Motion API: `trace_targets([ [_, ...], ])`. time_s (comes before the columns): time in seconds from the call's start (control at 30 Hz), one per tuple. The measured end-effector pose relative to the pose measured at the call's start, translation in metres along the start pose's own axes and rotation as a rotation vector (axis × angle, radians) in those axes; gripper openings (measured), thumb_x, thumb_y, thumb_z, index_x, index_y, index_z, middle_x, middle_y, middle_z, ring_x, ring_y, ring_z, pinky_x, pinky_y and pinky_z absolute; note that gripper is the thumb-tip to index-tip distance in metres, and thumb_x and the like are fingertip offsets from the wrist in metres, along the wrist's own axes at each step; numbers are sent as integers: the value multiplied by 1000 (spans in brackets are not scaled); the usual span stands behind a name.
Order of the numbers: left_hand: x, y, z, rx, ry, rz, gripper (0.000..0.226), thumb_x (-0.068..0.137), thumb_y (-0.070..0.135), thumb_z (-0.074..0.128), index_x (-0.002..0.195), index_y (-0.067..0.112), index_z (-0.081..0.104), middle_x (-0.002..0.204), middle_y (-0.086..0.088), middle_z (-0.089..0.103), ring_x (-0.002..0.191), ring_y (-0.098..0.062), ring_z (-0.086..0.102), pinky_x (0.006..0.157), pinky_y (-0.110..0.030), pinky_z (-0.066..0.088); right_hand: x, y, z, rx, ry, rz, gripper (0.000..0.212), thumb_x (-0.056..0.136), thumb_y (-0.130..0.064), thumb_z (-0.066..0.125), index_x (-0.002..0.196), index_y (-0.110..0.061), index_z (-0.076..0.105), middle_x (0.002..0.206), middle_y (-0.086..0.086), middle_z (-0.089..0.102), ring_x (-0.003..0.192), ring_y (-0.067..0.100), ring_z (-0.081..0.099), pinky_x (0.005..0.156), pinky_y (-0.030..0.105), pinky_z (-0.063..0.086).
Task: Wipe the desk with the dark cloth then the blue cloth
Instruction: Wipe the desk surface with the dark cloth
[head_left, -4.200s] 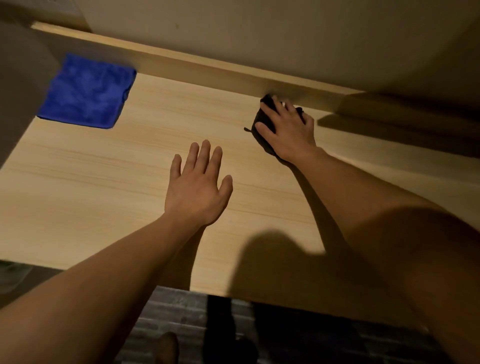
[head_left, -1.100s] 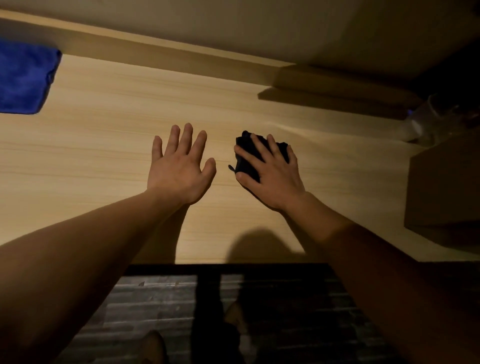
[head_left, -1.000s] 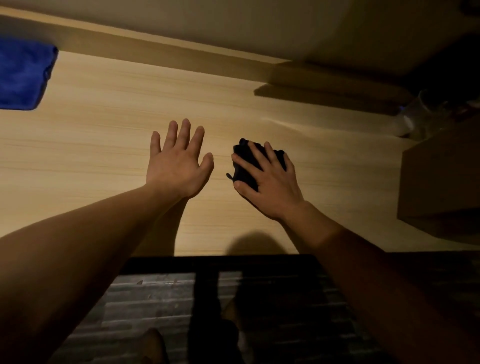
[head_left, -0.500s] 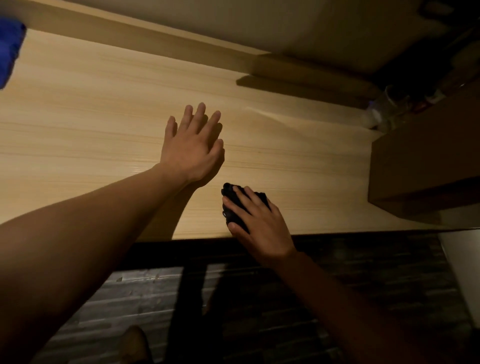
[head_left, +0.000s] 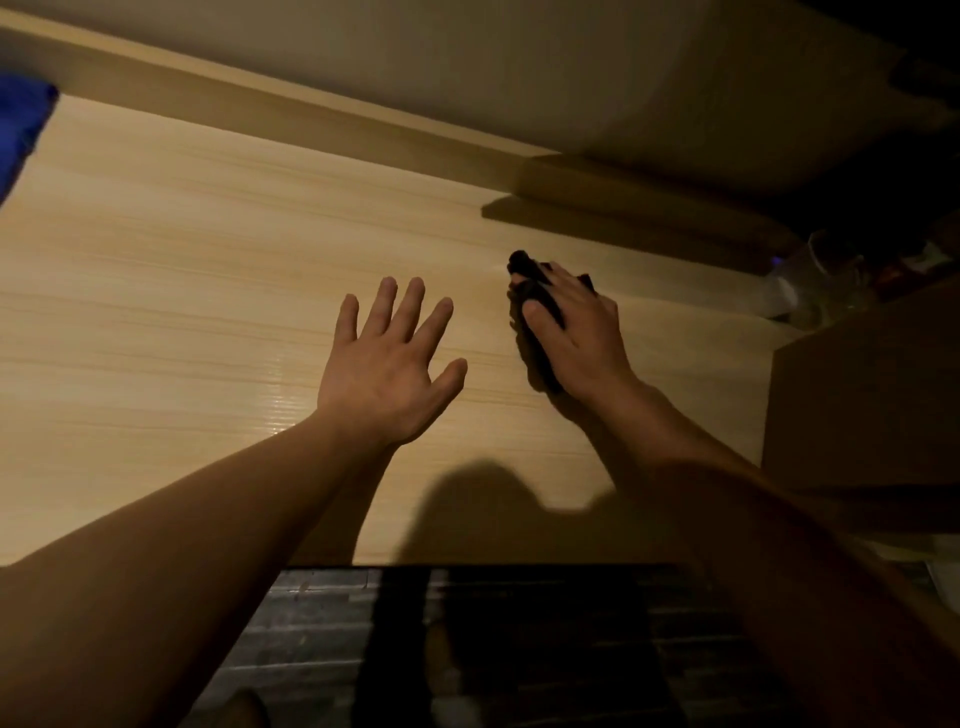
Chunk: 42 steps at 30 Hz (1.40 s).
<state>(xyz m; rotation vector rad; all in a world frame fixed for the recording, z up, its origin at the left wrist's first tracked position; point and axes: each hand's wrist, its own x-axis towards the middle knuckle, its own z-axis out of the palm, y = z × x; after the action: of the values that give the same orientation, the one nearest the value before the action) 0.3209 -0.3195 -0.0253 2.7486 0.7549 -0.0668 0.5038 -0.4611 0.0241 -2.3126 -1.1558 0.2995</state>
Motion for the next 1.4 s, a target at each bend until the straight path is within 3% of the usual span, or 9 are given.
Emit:
trace_targets([
  [0.1,2,1,2,13,4,-5,79,102,76,8,170,39,-3,179,-1,-13,164,-26,-20,130,-58,-9,68,22,2,-163,-74,-34,53,104,-48,32,151,-33,52,160,0,48,152,19,33,117,45,18],
  [0.27,4,1,3,32,1,-9,78,102,76,9,170,39,-4,179,0,-13,163,-25,-20,130,-57,-9,124,43,10,-329,-126,-68,52,108,-49,30,153,-29,47,154,4,51,144,25,39,116,46,20],
  [0.53,4,3,2,36,-16,-29,78,102,75,11,170,40,-4,179,1,-14,163,-24,-21,130,-57,-9,127,48,14,-489,-275,-37,68,101,-71,26,162,-44,18,174,-3,13,158,25,11,123,56,10],
  [0.7,4,4,1,26,-15,-33,79,102,75,13,171,39,-1,179,1,-11,164,-24,-19,130,-57,-9,99,47,18,-494,-253,-107,65,100,-72,23,160,-54,10,174,-4,13,159,26,7,123,59,7],
  [1.4,0,2,-1,32,-6,12,81,100,76,8,171,37,1,180,-3,-8,164,-29,-15,130,-61,-6,-122,11,32,-474,-270,-118,59,106,-63,24,162,-53,7,175,-10,-2,160,16,-10,127,51,-1],
])
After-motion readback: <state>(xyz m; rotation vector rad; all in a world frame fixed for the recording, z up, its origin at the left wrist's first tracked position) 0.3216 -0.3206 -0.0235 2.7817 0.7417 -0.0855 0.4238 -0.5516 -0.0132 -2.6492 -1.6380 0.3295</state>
